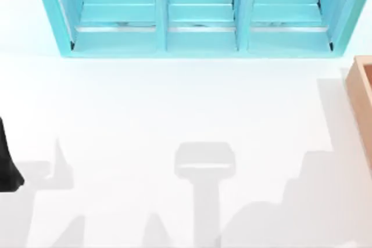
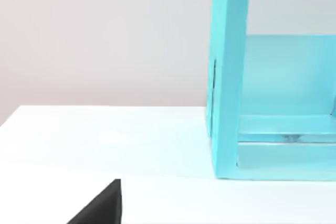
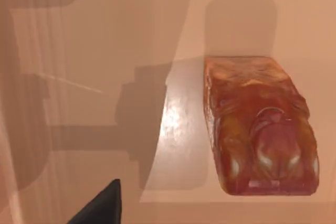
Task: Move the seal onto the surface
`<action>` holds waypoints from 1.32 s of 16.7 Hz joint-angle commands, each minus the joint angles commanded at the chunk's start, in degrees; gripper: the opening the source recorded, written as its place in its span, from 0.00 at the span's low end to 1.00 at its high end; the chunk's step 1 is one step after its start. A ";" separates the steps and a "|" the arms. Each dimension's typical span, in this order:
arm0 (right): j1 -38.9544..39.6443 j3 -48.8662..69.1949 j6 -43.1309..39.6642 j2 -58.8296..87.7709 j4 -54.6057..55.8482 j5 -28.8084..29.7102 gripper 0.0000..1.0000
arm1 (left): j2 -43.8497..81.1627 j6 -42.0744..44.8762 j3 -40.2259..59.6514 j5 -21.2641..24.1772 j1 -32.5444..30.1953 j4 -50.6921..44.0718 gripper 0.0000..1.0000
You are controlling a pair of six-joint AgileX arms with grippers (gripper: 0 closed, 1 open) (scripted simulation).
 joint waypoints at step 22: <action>-0.05 -11.24 0.06 6.75 18.13 0.01 0.32 | 0.00 0.00 0.00 0.00 0.00 0.00 1.00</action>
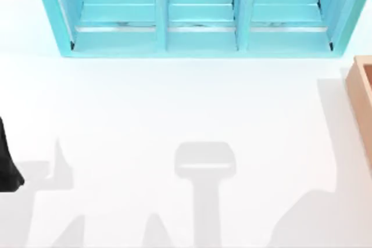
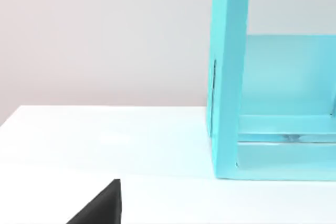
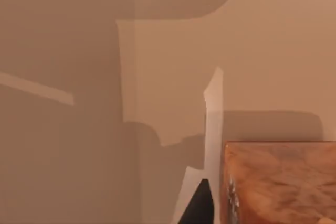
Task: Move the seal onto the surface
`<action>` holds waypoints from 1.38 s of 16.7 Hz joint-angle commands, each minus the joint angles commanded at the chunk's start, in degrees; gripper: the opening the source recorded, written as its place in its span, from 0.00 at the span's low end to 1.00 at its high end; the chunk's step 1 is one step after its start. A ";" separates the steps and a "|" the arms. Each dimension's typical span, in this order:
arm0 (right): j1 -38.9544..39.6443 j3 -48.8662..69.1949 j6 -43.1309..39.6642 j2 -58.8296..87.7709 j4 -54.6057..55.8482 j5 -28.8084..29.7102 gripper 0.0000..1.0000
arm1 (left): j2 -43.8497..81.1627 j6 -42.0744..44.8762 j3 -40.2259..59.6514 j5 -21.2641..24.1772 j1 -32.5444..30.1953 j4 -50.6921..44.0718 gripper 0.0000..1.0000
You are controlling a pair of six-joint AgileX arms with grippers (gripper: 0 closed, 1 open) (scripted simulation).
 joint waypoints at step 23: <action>17.37 20.57 12.50 -9.48 -15.94 -4.24 0.00 | 0.00 0.00 0.00 0.00 0.00 0.00 1.00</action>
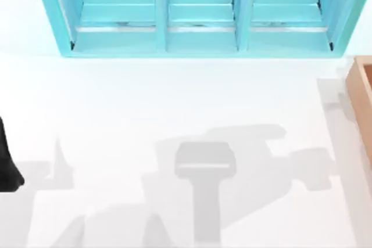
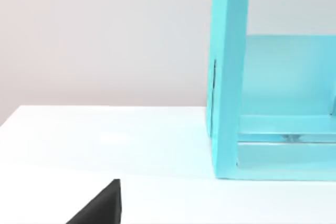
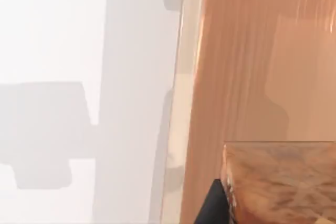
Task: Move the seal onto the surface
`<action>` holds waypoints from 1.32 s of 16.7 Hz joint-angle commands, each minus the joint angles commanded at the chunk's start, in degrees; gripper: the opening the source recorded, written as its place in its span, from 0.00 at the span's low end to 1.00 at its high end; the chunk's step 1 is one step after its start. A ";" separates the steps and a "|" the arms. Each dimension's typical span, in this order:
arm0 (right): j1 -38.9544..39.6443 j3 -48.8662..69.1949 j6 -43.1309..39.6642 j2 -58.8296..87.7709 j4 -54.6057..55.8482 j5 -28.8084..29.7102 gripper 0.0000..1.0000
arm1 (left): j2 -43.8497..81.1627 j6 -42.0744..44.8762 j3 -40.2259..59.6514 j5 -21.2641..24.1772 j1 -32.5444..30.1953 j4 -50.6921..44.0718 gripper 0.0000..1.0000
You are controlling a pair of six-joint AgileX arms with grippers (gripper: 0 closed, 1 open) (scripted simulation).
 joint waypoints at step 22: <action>21.09 19.66 26.57 22.51 -14.33 4.74 0.00 | 0.00 0.00 0.00 0.00 0.00 0.00 1.00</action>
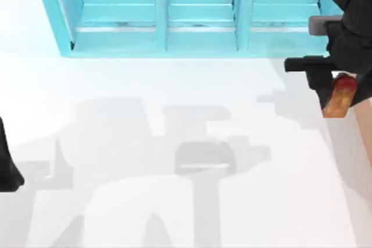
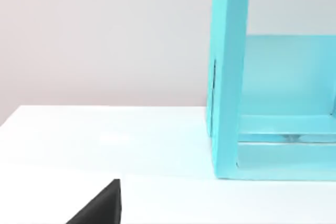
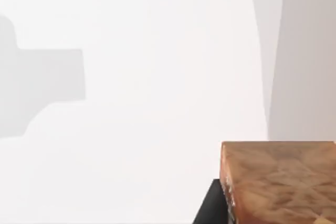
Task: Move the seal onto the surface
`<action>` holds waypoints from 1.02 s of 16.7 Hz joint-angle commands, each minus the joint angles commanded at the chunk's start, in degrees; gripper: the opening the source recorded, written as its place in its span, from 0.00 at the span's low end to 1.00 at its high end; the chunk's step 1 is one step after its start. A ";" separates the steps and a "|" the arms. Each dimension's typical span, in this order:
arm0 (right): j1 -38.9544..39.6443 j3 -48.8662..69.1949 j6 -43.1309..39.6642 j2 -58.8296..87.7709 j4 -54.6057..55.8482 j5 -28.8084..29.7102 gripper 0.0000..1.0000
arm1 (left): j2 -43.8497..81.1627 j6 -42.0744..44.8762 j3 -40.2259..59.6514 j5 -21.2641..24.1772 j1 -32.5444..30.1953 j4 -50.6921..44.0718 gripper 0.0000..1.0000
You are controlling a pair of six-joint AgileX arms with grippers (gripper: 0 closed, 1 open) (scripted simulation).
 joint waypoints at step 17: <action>7.08 11.51 7.47 18.72 10.15 -0.15 0.00 | 0.00 0.00 0.00 0.00 0.00 0.00 1.00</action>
